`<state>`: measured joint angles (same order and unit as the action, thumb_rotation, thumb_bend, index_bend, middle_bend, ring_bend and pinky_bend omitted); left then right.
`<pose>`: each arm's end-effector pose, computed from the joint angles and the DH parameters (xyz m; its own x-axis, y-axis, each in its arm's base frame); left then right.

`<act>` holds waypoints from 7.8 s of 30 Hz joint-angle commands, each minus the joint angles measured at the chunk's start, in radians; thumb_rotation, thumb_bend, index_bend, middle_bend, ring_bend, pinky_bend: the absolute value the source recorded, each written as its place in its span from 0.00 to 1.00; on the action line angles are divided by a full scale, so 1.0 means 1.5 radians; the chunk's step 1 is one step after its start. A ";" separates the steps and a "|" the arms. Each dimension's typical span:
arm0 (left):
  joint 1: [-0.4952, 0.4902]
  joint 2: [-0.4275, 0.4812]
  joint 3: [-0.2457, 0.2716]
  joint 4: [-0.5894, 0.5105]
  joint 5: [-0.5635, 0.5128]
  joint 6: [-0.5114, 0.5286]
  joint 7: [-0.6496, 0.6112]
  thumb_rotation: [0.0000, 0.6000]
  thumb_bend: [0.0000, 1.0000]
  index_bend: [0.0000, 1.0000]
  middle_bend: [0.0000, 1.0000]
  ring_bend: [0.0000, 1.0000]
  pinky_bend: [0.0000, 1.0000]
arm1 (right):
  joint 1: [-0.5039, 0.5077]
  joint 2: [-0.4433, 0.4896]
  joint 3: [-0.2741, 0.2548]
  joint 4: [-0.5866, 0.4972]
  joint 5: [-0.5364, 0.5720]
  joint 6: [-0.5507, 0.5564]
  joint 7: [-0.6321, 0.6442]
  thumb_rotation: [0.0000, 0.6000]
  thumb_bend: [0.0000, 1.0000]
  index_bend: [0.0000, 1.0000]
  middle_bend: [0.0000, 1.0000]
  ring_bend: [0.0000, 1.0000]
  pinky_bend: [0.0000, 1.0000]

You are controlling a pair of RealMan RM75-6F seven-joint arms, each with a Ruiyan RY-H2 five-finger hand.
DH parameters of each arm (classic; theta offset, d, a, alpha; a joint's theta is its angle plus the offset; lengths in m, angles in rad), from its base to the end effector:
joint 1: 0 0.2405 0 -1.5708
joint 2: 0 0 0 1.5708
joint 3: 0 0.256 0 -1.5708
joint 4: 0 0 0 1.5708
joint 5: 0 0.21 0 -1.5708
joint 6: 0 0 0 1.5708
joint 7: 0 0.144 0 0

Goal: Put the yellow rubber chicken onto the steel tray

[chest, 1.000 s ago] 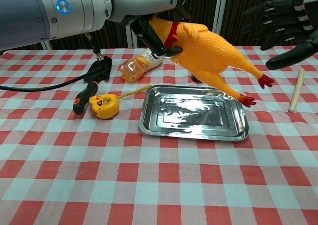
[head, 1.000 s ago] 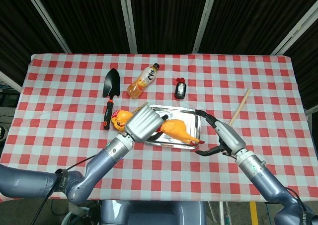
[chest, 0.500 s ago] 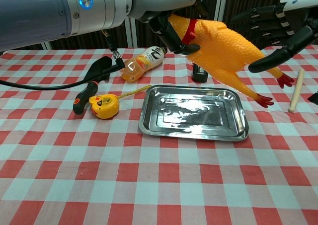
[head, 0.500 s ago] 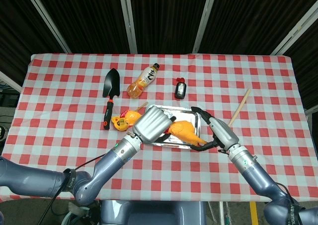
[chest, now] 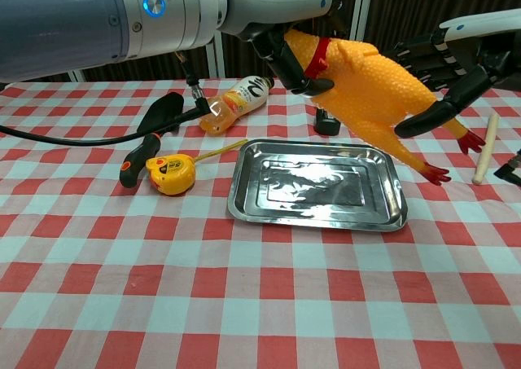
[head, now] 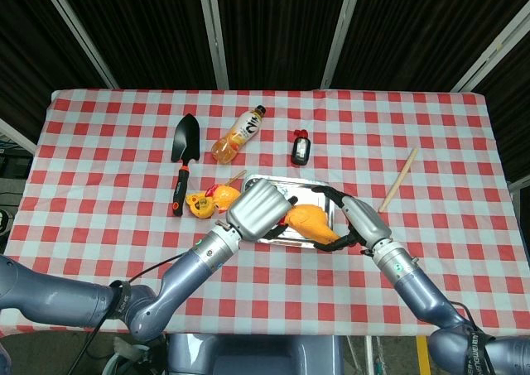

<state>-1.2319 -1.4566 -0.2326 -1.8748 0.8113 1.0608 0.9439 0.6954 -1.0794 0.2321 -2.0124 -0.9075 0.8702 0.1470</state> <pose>0.0533 0.3190 0.0068 0.6721 -0.0862 0.7355 0.4824 -0.7026 -0.5232 -0.1280 -0.3074 0.0870 -0.1426 -0.5018 0.8532 -0.9762 -0.0710 -0.2049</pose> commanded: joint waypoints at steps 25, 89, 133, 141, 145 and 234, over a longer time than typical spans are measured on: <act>-0.010 0.003 0.029 0.005 0.003 -0.014 -0.030 1.00 0.56 0.58 0.72 0.65 0.85 | 0.027 -0.036 0.001 0.019 0.079 0.005 -0.055 1.00 0.52 0.56 0.40 0.41 0.41; -0.034 -0.074 0.021 0.079 0.030 0.009 -0.018 1.00 0.56 0.59 0.73 0.67 0.85 | 0.016 0.038 -0.001 0.026 -0.001 -0.090 0.033 1.00 0.43 0.31 0.32 0.29 0.36; 0.020 -0.041 0.042 0.075 0.146 0.004 -0.109 1.00 0.56 0.60 0.73 0.67 0.85 | -0.017 0.077 -0.027 0.019 -0.105 -0.074 0.008 1.00 0.16 0.00 0.00 0.00 0.13; 0.061 -0.040 0.072 0.116 0.220 0.004 -0.194 1.00 0.56 0.59 0.73 0.65 0.82 | -0.062 0.103 -0.046 0.025 -0.156 -0.026 0.017 1.00 0.16 0.00 0.00 0.00 0.13; 0.091 -0.067 0.095 0.181 0.264 0.011 -0.265 1.00 0.53 0.59 0.72 0.65 0.82 | -0.091 0.111 -0.050 0.040 -0.191 -0.004 0.064 1.00 0.16 0.00 0.00 0.00 0.13; 0.580 0.206 0.183 0.041 0.365 0.287 -0.472 1.00 0.18 0.12 0.08 0.00 0.03 | -0.342 -0.106 -0.100 0.383 -0.366 0.444 -0.100 1.00 0.16 0.00 0.03 0.00 0.00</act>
<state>-0.3931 -1.1624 0.0184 -1.8228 1.3398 1.4659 0.2583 0.2066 -1.2208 0.0998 -1.4486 -1.4473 1.5157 0.0095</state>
